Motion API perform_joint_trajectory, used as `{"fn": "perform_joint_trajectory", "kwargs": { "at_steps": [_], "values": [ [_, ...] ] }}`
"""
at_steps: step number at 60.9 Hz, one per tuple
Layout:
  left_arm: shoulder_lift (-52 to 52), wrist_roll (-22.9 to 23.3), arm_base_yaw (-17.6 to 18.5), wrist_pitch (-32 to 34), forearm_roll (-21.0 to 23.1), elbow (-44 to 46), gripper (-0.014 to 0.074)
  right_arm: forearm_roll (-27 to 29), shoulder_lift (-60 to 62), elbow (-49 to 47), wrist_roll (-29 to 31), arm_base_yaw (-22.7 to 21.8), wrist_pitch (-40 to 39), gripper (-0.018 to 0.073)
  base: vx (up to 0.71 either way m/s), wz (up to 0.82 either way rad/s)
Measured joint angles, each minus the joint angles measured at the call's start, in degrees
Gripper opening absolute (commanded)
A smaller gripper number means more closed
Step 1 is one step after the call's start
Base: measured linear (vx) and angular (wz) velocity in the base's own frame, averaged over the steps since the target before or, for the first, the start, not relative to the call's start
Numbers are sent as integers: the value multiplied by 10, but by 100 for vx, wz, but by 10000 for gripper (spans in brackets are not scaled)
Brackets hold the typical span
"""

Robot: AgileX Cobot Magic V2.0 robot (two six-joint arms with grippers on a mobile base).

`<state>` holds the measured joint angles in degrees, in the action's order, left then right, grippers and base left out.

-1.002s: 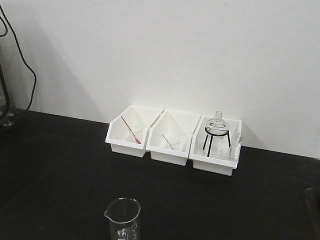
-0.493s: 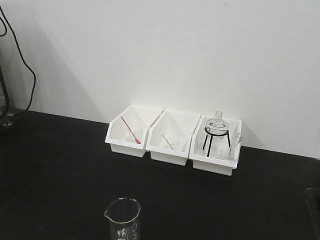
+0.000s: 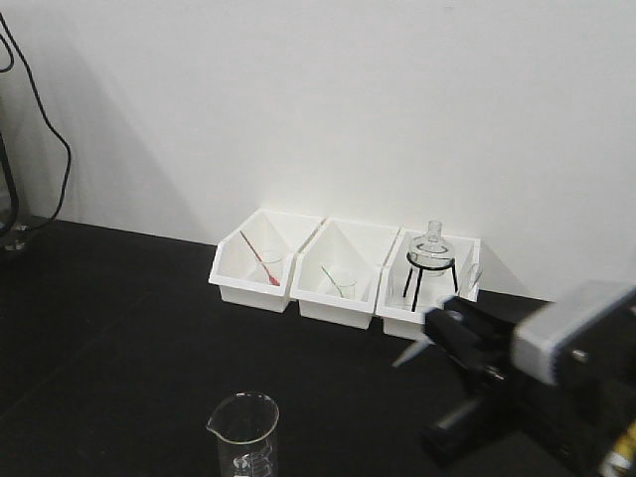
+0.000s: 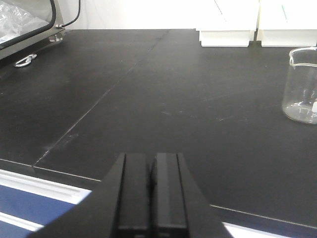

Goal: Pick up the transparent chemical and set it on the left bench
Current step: 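Lower the pipette into the glass beaker and open the right gripper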

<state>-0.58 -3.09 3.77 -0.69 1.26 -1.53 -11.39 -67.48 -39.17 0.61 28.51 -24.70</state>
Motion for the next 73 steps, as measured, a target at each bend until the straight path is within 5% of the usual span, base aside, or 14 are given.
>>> {"fn": "perform_joint_trajectory", "kwargs": {
  "at_steps": [20,50,62,73],
  "values": [
    [0,0,0,0,0,0,-4,-10,-231,-176,-31,64,-14,0,0,0],
    [0,0,0,0,0,0,-4,-25,-314,-203,-38,108,-25,28,0,0],
    [0,0,0,0,0,0,-4,-24,-357,-203,-38,108,-7,151,0,0],
    [0,0,0,0,0,0,-4,-24,-372,-203,-38,108,-3,408,0,0]
  ]
}}
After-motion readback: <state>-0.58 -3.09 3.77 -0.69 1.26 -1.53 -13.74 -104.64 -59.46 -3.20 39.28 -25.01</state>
